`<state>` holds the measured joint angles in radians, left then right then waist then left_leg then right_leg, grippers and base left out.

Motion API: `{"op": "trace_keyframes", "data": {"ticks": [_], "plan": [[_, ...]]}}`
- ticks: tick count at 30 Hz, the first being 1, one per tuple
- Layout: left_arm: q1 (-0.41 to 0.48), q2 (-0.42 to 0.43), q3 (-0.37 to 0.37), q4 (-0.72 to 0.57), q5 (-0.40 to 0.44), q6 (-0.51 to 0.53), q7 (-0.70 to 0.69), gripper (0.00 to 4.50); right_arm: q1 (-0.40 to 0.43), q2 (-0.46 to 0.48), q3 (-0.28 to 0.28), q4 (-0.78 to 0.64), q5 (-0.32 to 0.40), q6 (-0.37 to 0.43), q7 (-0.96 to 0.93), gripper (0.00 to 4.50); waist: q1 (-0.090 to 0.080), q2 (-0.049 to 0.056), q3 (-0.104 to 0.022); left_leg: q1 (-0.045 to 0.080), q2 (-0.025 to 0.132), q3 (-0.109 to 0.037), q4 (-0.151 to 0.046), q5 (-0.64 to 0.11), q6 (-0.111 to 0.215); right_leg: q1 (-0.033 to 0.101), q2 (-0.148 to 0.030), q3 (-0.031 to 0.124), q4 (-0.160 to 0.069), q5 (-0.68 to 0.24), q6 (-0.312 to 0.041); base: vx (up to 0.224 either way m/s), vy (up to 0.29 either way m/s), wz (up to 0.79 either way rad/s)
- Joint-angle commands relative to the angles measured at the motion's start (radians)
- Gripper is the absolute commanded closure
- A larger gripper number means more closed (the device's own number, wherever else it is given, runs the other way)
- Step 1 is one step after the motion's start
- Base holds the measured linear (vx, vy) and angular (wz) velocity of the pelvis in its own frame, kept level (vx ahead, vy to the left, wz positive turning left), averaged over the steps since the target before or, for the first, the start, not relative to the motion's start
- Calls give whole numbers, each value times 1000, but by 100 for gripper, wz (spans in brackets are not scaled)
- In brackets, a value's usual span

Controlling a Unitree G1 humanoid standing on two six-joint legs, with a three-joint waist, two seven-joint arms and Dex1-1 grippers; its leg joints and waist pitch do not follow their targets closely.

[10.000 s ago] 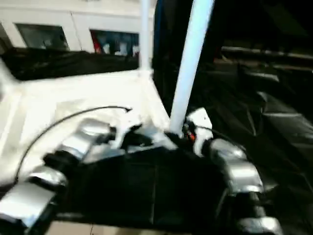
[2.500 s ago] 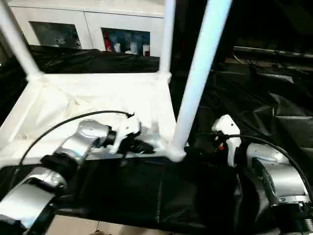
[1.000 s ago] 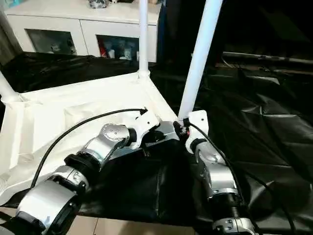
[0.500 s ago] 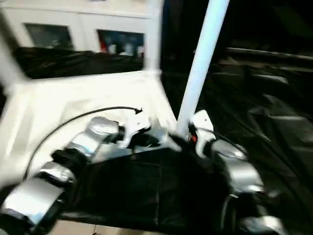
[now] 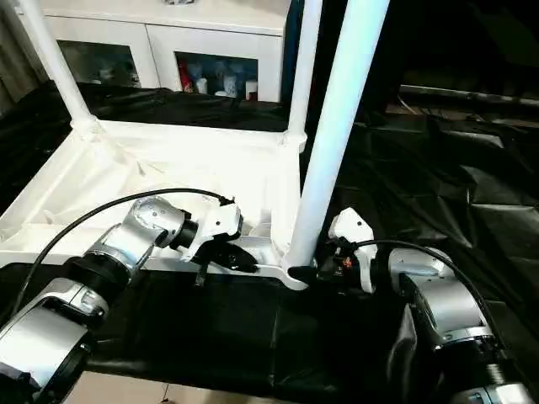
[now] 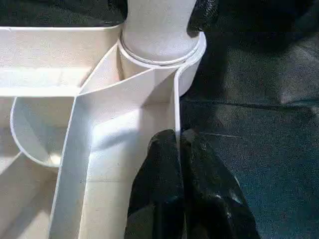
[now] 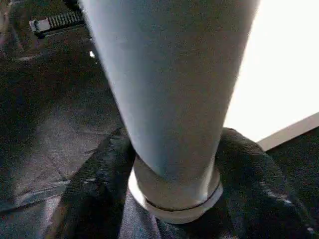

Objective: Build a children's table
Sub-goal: Rotate leg to tighten

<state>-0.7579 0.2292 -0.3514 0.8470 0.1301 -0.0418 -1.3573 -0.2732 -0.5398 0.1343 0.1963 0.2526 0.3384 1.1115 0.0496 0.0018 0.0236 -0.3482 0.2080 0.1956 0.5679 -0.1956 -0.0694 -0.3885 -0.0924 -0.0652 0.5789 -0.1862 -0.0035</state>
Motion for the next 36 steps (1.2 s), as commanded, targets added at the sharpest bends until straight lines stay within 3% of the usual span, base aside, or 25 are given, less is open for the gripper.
{"op": "trace_keyframes", "data": {"ticks": [1, 7, 8, 10, 11, 12, 13, 14, 18, 25, 27, 30, 32, 33, 36], "plan": [[33, 8, -49, 33, 39, 27, -11, 450, 2, 14, 22, -46, 34, 21, 34, 215, 4, -11, -44, -1, 29, -6, -55, -151, 89, 48, -49, 36, -52, -105, -261, 0, 0, 0], [29, -12, -24, 38, 34, 44, 54, 450, 27, 44, 35, -55, 19, 41, -21, 242, 4, -11, -41, 0, 29, -7, -57, -168, 78, 45, -50, 36, -57, -148, -250, 0, 0, 0], [21, -29, -15, 54, 40, 51, 117, 450, 9, 96, 16, 14, -36, 29, -160, 242, 3, -11, -40, 1, 28, -7, -59, -186, 72, 44, -51, 36, -61, -180, -242, 0, 0, 0], [13, -45, -6, 67, 40, 60, 169, 450, -10, 145, -7, 78, -82, 12, -288, 244, -10, -10, -33, 0, 23, -9, -64, -239, 38, 34, -51, 35, -72, -282, -217, 0, 0, 0], [10, -53, -2, 72, 41, 63, 189, 450, -12, 157, -13, 89, -86, 13, -313, 245, -20, -12, -27, 1, 19, -16, -71, -298, 14, 35, -51, 30, -83, -409, -176, 0, 0, 0], [-6, -90, 17, 95, 38, 77, 281, 450, -22, 213, -44, 121, -95, 29, -431, 247, -26, -12, -28, 7, 19, -20, -72, -336, 7, 33, -50, 30, -92, -481, -143, 0, 0, 0], [-6, -90, 17, 95, 38, 77, 281, 450, -22, 213, -44, 121, -95, 29, -431, 248, -30, -11, -24, 9, 18, -19, -72, -351, 3, 26, -48, 30, -96, -508, -132, 0, 0, 0], [-21, -134, 39, 114, 32, 100, 375, 450, -31, 283, -85, 142, -95, 53, -561, 248, -30, -9, -26, 18, 18, -23, -71, -378, -6, 21, -51, 30, -104, -548, -117, 0, 0, 0], [-38, -212, 57, 128, 27, 126, 497, 450, -46, 398, -139, 169, -102, 71, -773, 250, -50, -9, -28, 14, 17, -28, -78, -401, -15, 22, -46, 28, -103, -499, -112, 0, 0, 0], [-42, -274, 50, 145, 38, 100, 542, 450, -61, 476, -132, 176, -136, 31, -853, 250, -50, -8, -33, 8, 17, -18, -75, -350, 11, 25, -45, 37, -93, -346, -159, 0, 0, 0], [-42, -275, 45, 151, 45, 88, 542, 450, -63, 477, -148, 170, -125, 30, -858, 195, -50, -9, -33, 5, 16, -18, -76, -338, 17, 29, -45, 37, -91, -339, -161, 0, 0, 0], [-44, -257, 48, 157, 47, 69, 537, 450, -63, 435, -131, 152, -132, 25, -808, 160, -45, -8, -37, 5, 19, -17, -73, -305, 23, 31, -47, 39, -88, -306, -169, 0, 0, 0], [-46, -246, 49, 160, 47, 59, 537, 450, -57, 398, -111, 125, -118, 25, -725, 160, -41, -10, -37, 7, 20, -13, -70, -276, 33, 31, -46, 41, -81, -241, -192, 0, 0, 0], [-47, -241, 50, 161, 47, 54, 534, 450, -50, 372, -104, 104, -106, 32, -674, 160, -41, -14, -36, 3, 19, -12, -69, -272, 44, 36, -44, 39, -80, -230, -196, 0, 0, 0], [-49, -232, 51, 165, 49, 42, 529, 450, -34, 318, -97, 67, -88, 37, -581, 160, -37, -14, -36, -1, 21, -11, -66, -252, 62, 37, -47, 39, -80, -229, -200, 0, 0, 0]]}}
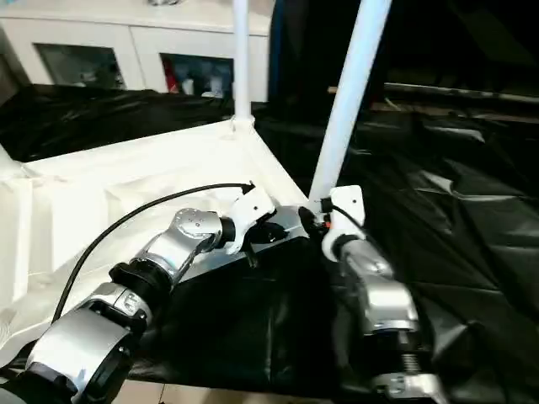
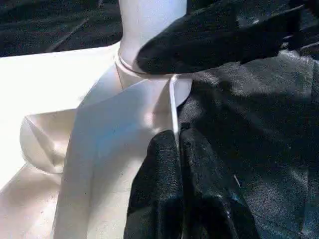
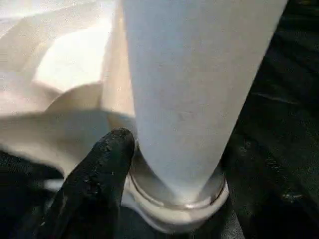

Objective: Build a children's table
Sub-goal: Rotate leg to tighten

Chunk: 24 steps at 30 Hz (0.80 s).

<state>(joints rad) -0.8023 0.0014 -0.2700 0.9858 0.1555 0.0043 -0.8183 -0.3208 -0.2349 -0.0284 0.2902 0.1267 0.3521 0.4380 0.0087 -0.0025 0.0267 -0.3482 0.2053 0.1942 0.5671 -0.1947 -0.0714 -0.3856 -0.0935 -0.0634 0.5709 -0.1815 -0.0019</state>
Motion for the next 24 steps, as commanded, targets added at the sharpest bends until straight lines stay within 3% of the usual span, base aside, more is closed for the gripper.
{"op": "trace_keyframes", "data": {"ticks": [1, 2, 3, 4, 5, 6, 9, 14, 15, 16, 17, 18, 19, 20, 21, 22, 24], "plan": [[-6, 3, -28, 28, 24, -13, -10, 450, 31, -47, 60, -55, 56, 15, 172, 160, 7, -13, -42, -1, 24, -10, -63, -238, 66, 41, -47, 36, -70, -225, -199, 0, 0, 0], [-7, 14, -23, 30, 24, -27, -12, 450, 59, -148, 34, -91, 88, 0, 291, 160, 14, -9, -42, 2, 27, -9, -61, -224, 82, 39, -49, 37, -69, -199, -205, 0, 0, 0], [-7, 17, -21, 31, 23, -30, -14, 450, 68, -180, 23, -100, 100, -3, 326, 160, 24, -13, -44, 5, 30, -6, -55, -208, 99, 40, -47, 39, -63, -147, -220, 0, 0, 0], [-6, 20, -18, 32, 20, -36, -21, 450, 80, -225, 6, -112, 114, -3, 369, 160, 27, -14, -44, 3, 29, -5, -55, -194, 107, 44, -47, 39, -59, -122, -228, 0, 0, 0], [-5, 22, -17, 31, 18, -39, -26, 450, 86, -248, -3, -119, 121, -1, 391, 160, 29, -15, -45, -7, 27, -6, -53, -167, 125, 47, -49, 38, -55, -94, -233, 0, 0, 0], [-4, 23, -12, 31, 14, -39, -28, 450, 95, -277, -14, -134, 137, 14, 422, 160, 29, -7, -42, -9, 26, -7, -53, -164, 131, 44, -50, 36, -57, -114, -233, 0, 0, 0], [4, 30, -6, 26, 0, -64, -46, 450, 126, -350, -23, -185, 177, 52, 531, 160, 30, -15, -42, -8, 26, -6, -49, -177, 132, 46, -48, 35, -61, -167, -227, 0, 0, 0], [30, 38, 27, -42, -53, -58, -81, 450, 129, -350, -2, -219, 208, 57, 558, 160, 26, -20, -38, -11, 26, -8, -52, -181, 123, 40, -48, 33, -66, -238, -209, 0, 0, 0], [30, 38, 27, -42, -53, -58, -81, 422, 129, -350, -2, -219, 208, 57, 558, 154, 27, -19, -40, -10, 27, -8, -51, -172, 122, 41, -48, 34, -62, -226, -212, 0, 0, 0], [51, 47, 39, -99, -84, -5, -122, 422, 119, -331, 12, -222, 216, 58, 554, 154, 27, -17, -43, -10, 28, -8, -49, -146, 127, 39, -48, 35, -58, -188, -220, 0, 0, 0], [76, 64, 35, -158, -98, 39, -159, 406, 114, -315, 25, -225, 217, 58, 553, 150, 26, -25, -44, -14, 28, -8, -49, -114, 134, 42, -48, 36, -46, -123, -241, 0, 0, 0], [81, 68, 33, -169, -99, 45, -164, 395, 113, -312, 28, -225, 218, 59, 553, 150, 27, -20, -45, -17, 27, -7, -45, -86, 150, 40, -47, 35, -41, -71, -256, 0, 0, 0], [120, 99, 22, -253, -110, 100, -204, 395, 106, -292, 46, -228, 223, 66, 555, 150, 27, -22, -45, -14, 28, -6, -44, -76, 157, 38, -46, 35, -38, -50, -264, 0, 0, 0], [147, 124, 17, -313, -119, 137, -229, 392, 99, -279, 59, -222, 218, 61, 555, 150, 26, -17, -47, -16, 29, -5, -42, -46, 174, 37, -44, 37, -30, 5, -283, 0, 0, 0], [165, 140, 14, -352, -125, 161, -245, 367, 90, -265, 70, -211, 212, 58, 552, 150, 26, -14, -51, -13, 32, -6, -38, -7, 188, 36, -42, 37, -21, 68, -300, 0, 0, 0], [183, 158, 12, -392, -130, 181, -258, 367, 87, -256, 75, -209, 209, 58, 550, 150, 25, -21, -48, -14, 31, -4, -37, 4, 197, 33, -40, 36, -21, 84, -303, 0, 0, 0], [215, 194, 21, -472, -141, 223, -261, 357, 79, -236, 89, -203, 205, 60, 547, 150, 26, -15, -44, -13, 30, -2, -36, 1, 205, 29, -40, 36, -20, 80, -308, 0, 0, 0]]}}
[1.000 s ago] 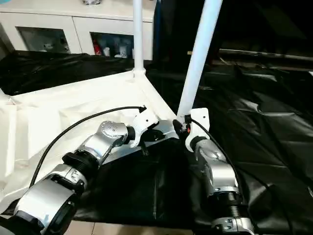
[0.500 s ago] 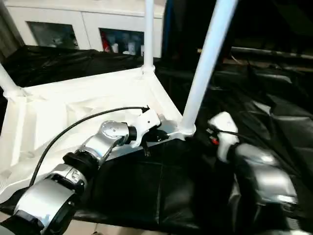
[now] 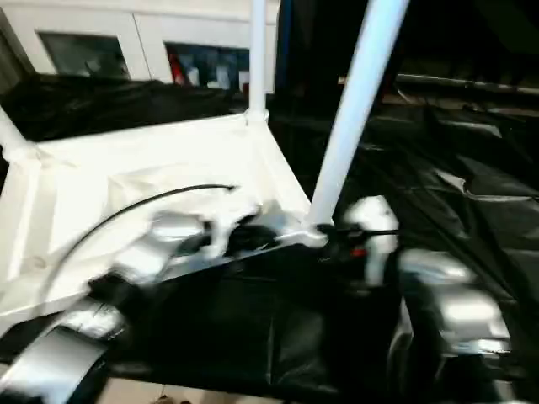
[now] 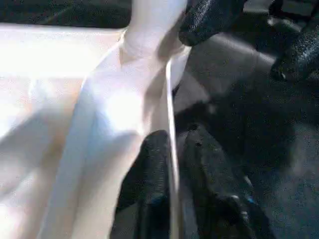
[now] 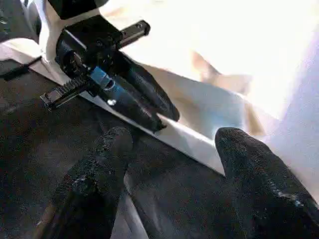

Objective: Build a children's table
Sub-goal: Rotate leg to tighten

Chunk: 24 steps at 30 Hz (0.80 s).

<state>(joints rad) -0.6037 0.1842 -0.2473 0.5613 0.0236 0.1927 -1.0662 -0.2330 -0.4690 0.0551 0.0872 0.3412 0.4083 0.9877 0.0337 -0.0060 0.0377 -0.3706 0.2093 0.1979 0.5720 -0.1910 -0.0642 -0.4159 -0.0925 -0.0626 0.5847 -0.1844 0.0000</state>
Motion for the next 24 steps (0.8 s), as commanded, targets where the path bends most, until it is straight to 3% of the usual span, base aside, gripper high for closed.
{"op": "trace_keyframes", "data": {"ticks": [1, 2, 3, 4, 6, 9, 11, 12, 16, 17, 18, 20, 22, 24], "plan": [[17, 11, -2, -48, -9, 35, -13, 352, -9, -2, 6, 0, -10, 3, -3, 150, 1, -11, -55, 11, 29, -6, -42, -12, 191, 61, -41, 36, -33, 73, -310, 0, 0, 0], [59, 61, 22, -154, -24, 89, -17, 330, -26, 27, 24, 22, -22, -5, -20, 150, 4, -21, -48, 12, 29, -3, -46, -41, 177, 57, -40, 36, -38, 31, -304, 0, 0, 0], [59, 61, 22, -154, -24, 89, -17, 321, -26, 27, 24, 22, -22, -5, -20, 150, 3, -24, -44, 9, 31, -5, -50, -59, 167, 57, -42, 36, -38, 1, -300, 0, 0, 0], [78, 82, 34, -198, -31, 112, -22, 321, -34, 41, 30, 35, -35, -18, -36, 150, 3, -16, -40, 11, 30, -4, -54, -97, 138, 54, -41, 37, -45, -66, -284, 0, 0, 0], [123, 131, 59, -300, -50, 176, -34, 314, -65, 77, 26, 84, -63, -45, -99, 150, -3, -14, -32, 16, 34, -6, -63, -153, 71, 47, -42, 40, -49, -126, -270, 0, 0, 0], [204, 202, 96, -462, -93, 284, -57, 277, -116, 125, 1, 166, -86, -69, -209, 150, -11, -15, -25, 16, 30, -6, -67, -191, 29, 47, -39, 43, -50, -169, -255, 0, 0, 0], [260, 241, 119, -546, -127, 339, -76, 271, -155, 155, -15, 235, -113, -92, -297, 150, -13, -4, -21, 18, 25, -3, -65, -170, 19, 42, -34, 47, -47, -136, -260, 0, 0, 0], [270, 248, 123, -561, -134, 351, -78, 254, -162, 159, -18, 248, -119, -97, -313, 150, -15, -8, -20, 16, 23, -1, -64, -157, 18, 45, -31, 47, -46, -117, -263, 0, 0, 0], [361, 301, 159, -678, -195, 436, -85, 229, -241, 201, -72, 379, -143, -135, -482, 150, -14, -4, -18, 21, 20, 3, -61, -112, 22, 43, -28, 50, -38, -73, -272, 0, 0, 0], [395, 312, 179, -709, -213, 464, -80, 222, -282, 216, -112, 446, -137, -151, -559, 150, -10, -9, -18, 23, 19, 5, -60, -104, 27, 41, -26, 51, -37, -62, -273, 0, 0, 0], [411, 319, 189, -723, -217, 481, -78, 209, -307, 222, -135, 489, -133, -163, -603, 150, -10, -7, -16, 20, 17, 5, -61, -100, 29, 43, -24, 51, -37, -64, -269, 0, 0, 0], [440, 339, 200, -756, -226, 517, -71, 188, -347, 224, -161, 565, -133, -198, -661, 150, -9, -5, -15, 26, 17, 6, -61, -106, 23, 39, -22, 51, -36, -65, -263, 0, 0, 0], [464, 362, 211, -773, -234, 542, -67, 185, -383, 221, -171, 630, -137, -235, -696, 150, -12, -7, -13, 17, 15, 5, -63, -123, 20, 44, -23, 51, -36, -77, -257, 0, 0, 0], [479, 383, 219, -778, -237, 557, -62, 160, -410, 225, -182, 667, -132, -259, -711, 150, -14, -6, -13, 19, 13, 5, -61, -137, 16, 44, -21, 53, -36, -82, -246, 0, 0, 0]]}}
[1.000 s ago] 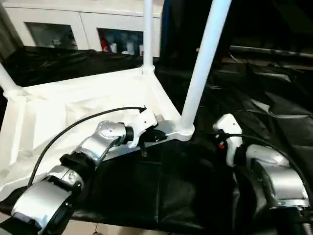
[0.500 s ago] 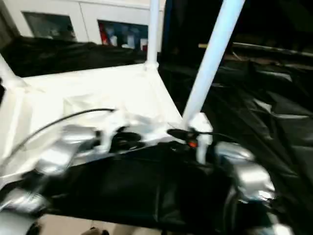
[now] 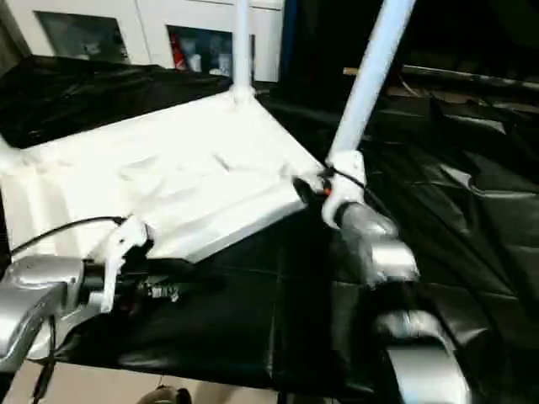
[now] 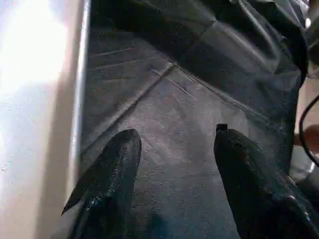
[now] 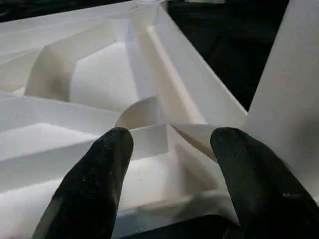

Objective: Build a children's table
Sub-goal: Rotate leg to tighten

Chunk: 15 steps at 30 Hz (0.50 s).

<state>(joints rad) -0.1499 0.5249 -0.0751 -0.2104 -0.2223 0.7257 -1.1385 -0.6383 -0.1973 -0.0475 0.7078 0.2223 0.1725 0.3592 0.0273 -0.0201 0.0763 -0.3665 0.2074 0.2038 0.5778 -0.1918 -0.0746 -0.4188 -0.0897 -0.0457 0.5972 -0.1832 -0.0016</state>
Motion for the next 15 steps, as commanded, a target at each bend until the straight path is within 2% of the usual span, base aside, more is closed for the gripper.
{"op": "trace_keyframes", "data": {"ticks": [1, 2, 3, 4, 5, 8, 12, 14, 15], "plan": [[28, 48, 48, -7, 9, 25, 10, 150, -10, -45, -83, 52, -11, -27, -84, 150, -9, 9, -53, 15, 15, -1, -67, -138, 28, 47, -25, 36, -48, -82, -244, 0, 0, 0], [41, 69, 50, -12, 9, 30, 14, 146, -30, -41, -93, 78, -8, -44, -95, 150, -9, 11, -53, 15, 14, -1, -65, -133, 28, 48, -24, 37, -49, -74, -241, 0, 0, 0], [48, 79, 53, -15, 6, 35, 15, 141, -40, -40, -97, 92, -9, -54, -102, 150, -15, 8, -54, 10, 13, -2, -65, -134, 30, 49, -25, 36, -45, -71, -247, 0, 0, 0], [63, 95, 62, -18, -3, 41, 12, 132, -60, -43, -100, 126, -16, -79, -110, 150, -16, 13, -53, 9, 12, -4, -67, -140, 30, 51, -24, 36, -47, -81, -245, 0, 0, 0], [67, 98, 65, -20, -7, 45, 12, 121, -67, -45, -100, 139, -19, -89, -111, 150, -22, 14, -54, 12, 14, -3, -65, -153, 26, 48, -26, 36, -47, -91, -250, 0, 0, 0], [102, 119, 73, -29, -16, 41, 13, 99, -86, -46, -81, 169, -19, -128, -67, 150, -27, 14, -54, 11, 14, -3, -64, -157, 28, 49, -25, 36, -47, -89, -257, 0, 0, 0], [131, 129, 86, -34, -33, 32, 9, 71, -84, -26, -50, 137, 2, -133, 54, 150, -32, 10, -55, 7, 13, -4, -60, -128, 55, 53, -23, 37, -42, -50, -267, 0, 0, 0], [156, 141, 98, -52, -65, 29, -10, 56, -79, -1, -16, 98, 19, -139, 159, 150, -38, 2, -55, 2, 13, -3, -58, -114, 72, 56, -23, 37, -41, -37, -275, 0, 0, 0], [163, 148, 99, -61, -76, 27, -15, 44, -81, 8, -7, 93, 23, -146, 188, 150, -41, 5, -57, 2, 13, -5, -57, -100, 84, 56, -24, 38, -38, -24, -280, 0, 0, 0]]}}
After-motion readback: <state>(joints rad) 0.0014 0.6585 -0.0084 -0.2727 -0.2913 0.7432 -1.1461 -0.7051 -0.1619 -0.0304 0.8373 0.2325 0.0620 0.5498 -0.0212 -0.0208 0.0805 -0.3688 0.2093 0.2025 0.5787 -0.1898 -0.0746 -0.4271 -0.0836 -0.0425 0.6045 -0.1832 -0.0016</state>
